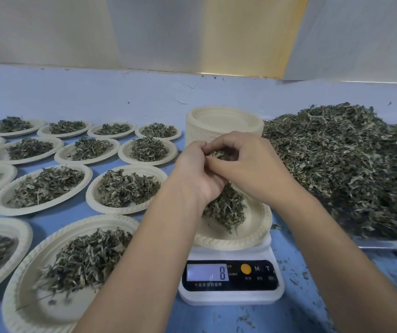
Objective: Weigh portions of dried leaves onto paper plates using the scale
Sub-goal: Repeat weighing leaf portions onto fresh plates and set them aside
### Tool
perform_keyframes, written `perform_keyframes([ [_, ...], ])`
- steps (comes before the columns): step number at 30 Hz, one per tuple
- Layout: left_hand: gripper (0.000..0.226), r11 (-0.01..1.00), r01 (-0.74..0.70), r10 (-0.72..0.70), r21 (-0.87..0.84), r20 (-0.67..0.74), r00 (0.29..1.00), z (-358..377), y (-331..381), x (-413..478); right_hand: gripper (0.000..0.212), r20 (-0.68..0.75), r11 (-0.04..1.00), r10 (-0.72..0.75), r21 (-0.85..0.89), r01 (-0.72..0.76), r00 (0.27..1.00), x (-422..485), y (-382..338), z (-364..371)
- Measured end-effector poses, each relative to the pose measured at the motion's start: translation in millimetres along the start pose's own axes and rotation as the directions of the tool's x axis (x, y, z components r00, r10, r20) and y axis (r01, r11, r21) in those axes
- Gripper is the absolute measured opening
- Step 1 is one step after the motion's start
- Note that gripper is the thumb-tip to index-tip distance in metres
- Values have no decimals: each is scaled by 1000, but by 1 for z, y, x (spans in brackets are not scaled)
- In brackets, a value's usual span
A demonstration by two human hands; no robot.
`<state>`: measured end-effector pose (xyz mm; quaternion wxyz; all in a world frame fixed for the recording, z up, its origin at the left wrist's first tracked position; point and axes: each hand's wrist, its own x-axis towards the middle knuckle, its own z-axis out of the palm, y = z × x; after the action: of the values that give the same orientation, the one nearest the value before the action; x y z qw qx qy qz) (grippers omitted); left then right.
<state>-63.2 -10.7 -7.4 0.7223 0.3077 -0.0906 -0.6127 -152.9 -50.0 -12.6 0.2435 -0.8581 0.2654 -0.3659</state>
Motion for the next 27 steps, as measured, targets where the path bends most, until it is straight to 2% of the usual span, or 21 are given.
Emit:
perform_keyframes([
  [3, 36, 999, 10, -9, -31, 9, 1000, -1, 0, -3, 9, 3, 1000, -6, 18, 6, 1000, -1, -3, -2],
  [5, 30, 999, -8, 8, -45, -8, 1000, -1, 0, -2, 13, -39, 995, -12, 100, 16, 999, 0, -4, -2],
  [8, 36, 996, -54, 51, -68, -55, 997, -5, 3, 2, 16, -139, 970, 56, 243, -20, 989, 3, -2, -5],
  [11, 40, 994, -103, 98, -32, -120, 988, -11, 10, 4, 17, -135, 959, 123, 271, -82, 983, 5, 4, -7],
  [15, 33, 992, -128, 130, 21, -127, 983, -16, 16, 4, 18, -71, 972, 160, 187, -145, 985, 5, 13, -5],
  [21, 33, 986, -135, 143, 93, -73, 987, -18, 18, 4, 12, 127, 982, 187, 8, -190, 974, 6, 24, -1],
  [27, 32, 968, -155, 170, 195, -60, 984, -17, 17, 6, 11, 211, 973, 225, -92, -210, 951, 5, 25, -2],
])
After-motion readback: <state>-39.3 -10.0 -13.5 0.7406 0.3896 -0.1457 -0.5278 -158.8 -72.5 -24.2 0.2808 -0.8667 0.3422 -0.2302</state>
